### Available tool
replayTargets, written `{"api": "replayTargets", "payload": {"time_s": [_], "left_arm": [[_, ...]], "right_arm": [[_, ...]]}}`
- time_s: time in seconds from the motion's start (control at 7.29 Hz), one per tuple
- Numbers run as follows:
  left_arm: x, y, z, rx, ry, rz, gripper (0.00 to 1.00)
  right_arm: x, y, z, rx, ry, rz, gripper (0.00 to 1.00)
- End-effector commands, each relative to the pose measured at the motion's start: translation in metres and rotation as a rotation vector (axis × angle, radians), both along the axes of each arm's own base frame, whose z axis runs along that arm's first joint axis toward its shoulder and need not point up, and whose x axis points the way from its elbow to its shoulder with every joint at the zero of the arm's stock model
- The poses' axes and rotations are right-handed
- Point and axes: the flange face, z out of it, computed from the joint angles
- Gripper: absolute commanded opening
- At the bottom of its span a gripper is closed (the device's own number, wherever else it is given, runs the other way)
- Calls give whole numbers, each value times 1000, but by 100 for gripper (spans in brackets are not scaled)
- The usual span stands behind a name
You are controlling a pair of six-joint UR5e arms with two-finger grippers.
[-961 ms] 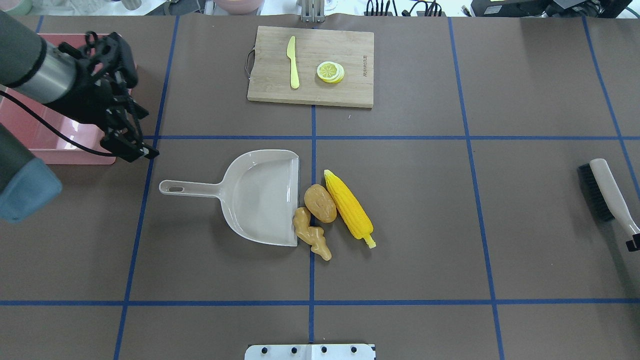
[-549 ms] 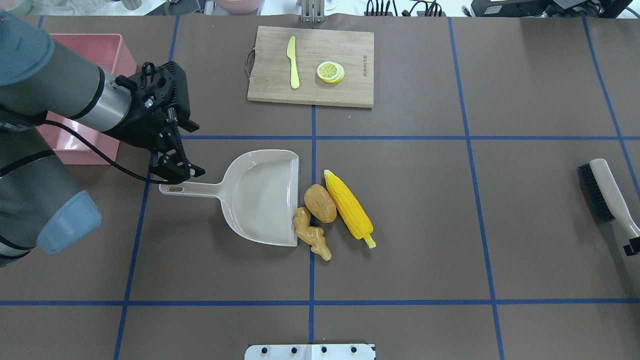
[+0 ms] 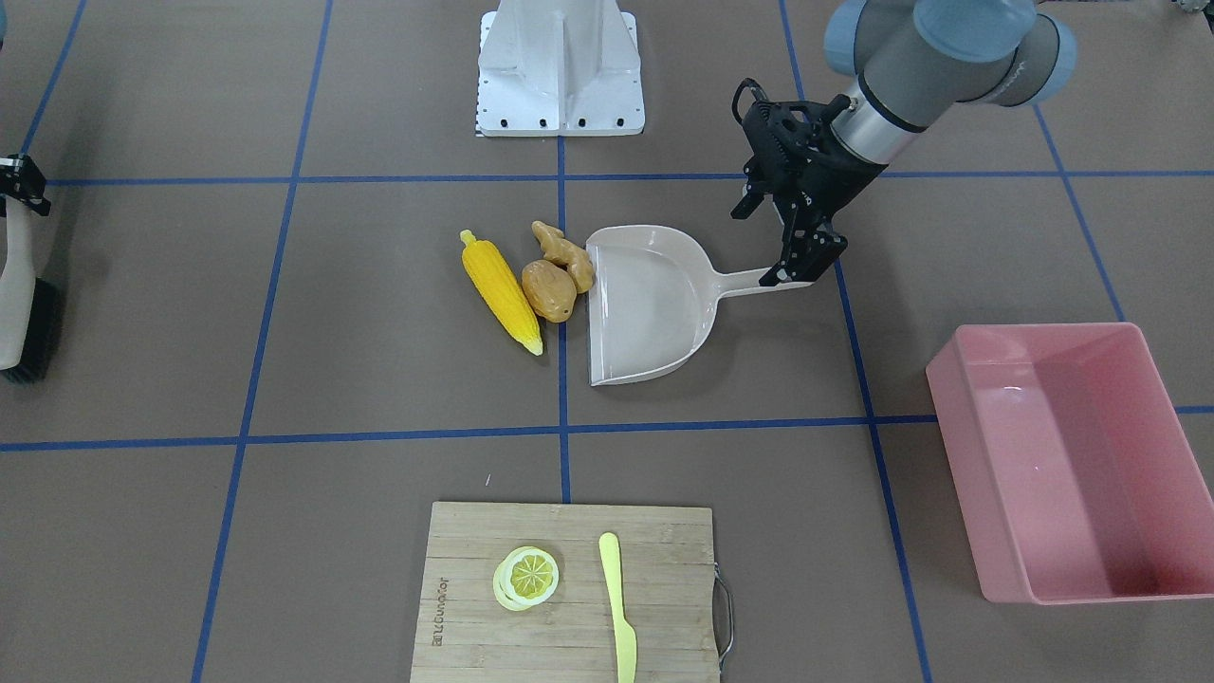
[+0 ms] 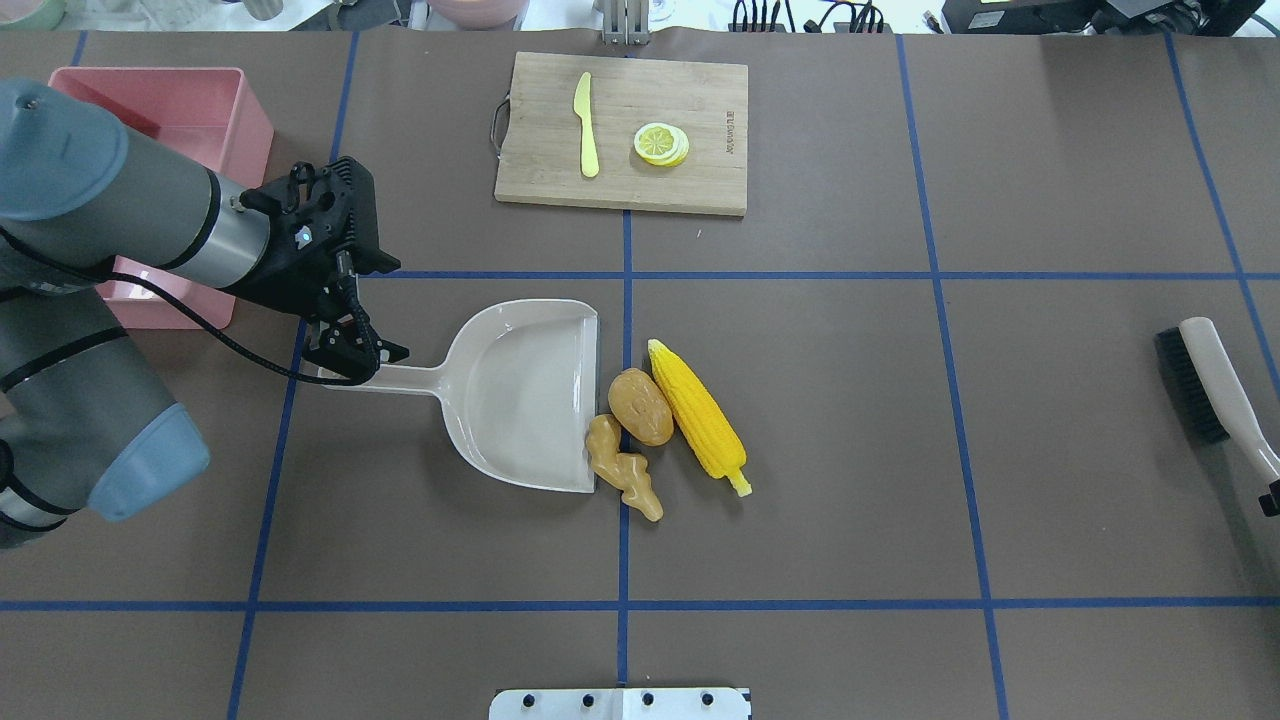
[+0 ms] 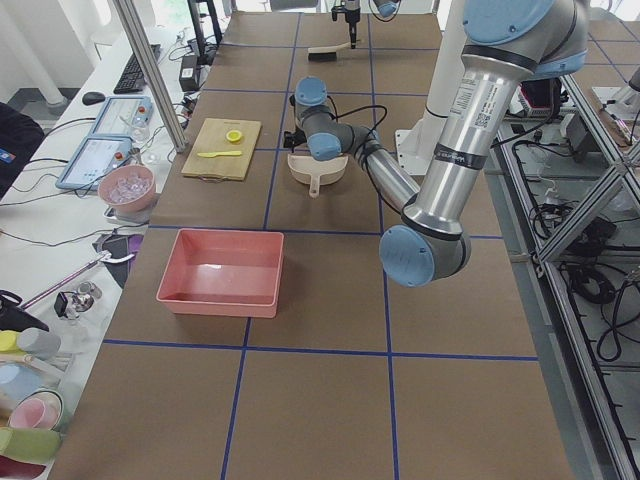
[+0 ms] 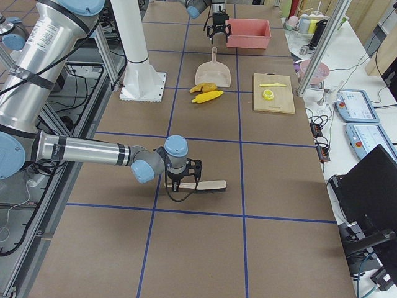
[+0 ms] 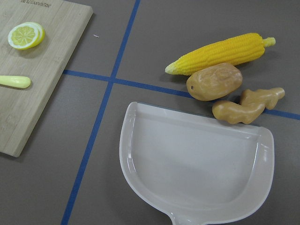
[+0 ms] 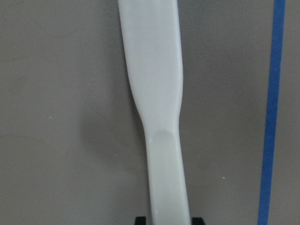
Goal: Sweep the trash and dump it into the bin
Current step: 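Reach the left gripper to the white dustpan handle and grasp it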
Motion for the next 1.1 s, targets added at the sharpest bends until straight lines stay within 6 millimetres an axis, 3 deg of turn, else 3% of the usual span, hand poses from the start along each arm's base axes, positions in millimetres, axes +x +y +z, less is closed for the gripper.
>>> {"api": "replayTargets", "payload": {"time_s": [0.0,0.27,0.69,0.96], "left_arm": [[-6,18,44,54,49,150,98],[-2,16,66,43,86,142,98],[16,8,115,24,217,107,98],[25,7,109,-18,276,70,98]], "right_arm": [[2,2,1,-7,-3,-1,0],[1,2,-6,0,-19,-5,0],[-10,-3,-51,59,-73,-29,0],[-27,-12,-95,50,-69,-41,0]]}}
